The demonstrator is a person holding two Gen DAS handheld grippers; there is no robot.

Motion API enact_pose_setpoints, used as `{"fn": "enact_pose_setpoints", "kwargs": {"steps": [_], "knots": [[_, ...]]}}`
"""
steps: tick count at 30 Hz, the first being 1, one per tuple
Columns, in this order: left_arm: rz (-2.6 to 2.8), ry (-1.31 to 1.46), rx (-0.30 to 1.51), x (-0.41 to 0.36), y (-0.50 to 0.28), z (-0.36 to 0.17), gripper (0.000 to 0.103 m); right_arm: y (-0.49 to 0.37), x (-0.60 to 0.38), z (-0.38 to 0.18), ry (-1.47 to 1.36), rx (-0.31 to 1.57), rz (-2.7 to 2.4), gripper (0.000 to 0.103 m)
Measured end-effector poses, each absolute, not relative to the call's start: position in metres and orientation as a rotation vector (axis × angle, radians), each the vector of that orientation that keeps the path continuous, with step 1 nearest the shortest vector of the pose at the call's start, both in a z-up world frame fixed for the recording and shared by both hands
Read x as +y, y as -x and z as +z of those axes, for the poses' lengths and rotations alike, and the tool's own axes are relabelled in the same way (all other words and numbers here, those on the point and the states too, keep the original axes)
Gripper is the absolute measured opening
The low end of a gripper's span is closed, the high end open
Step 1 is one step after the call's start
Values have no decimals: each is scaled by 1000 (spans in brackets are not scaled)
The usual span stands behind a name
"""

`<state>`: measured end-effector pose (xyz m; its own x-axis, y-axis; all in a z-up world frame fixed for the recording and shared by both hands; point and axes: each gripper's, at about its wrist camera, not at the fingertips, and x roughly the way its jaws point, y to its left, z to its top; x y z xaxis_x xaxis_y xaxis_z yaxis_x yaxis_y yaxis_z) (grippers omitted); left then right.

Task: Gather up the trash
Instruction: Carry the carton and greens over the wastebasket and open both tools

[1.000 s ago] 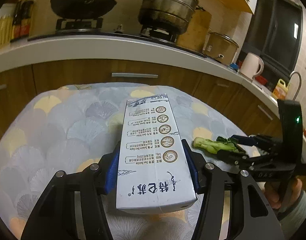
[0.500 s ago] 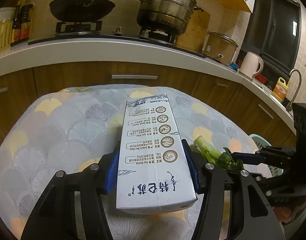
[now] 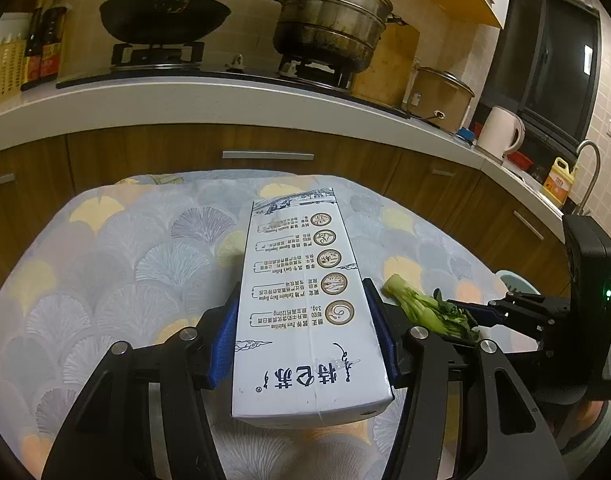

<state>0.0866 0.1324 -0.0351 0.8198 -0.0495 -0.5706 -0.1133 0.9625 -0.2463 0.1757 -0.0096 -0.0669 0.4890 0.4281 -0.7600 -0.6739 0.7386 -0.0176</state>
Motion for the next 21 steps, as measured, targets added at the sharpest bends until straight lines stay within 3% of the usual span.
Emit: {"fn": "enact_pose_setpoints", "kwargs": {"steps": [4,14,21], "knots": [[34,266,609,132,-87,-35,54,-172,-17,-64,310,799,665,22],[4,140,544,91,-81,-21,54,-154,-103,-33,113,736,570,21],[-117,41,512,15,-91,9,54,-154,-179,-19,19,699,461,21]]}}
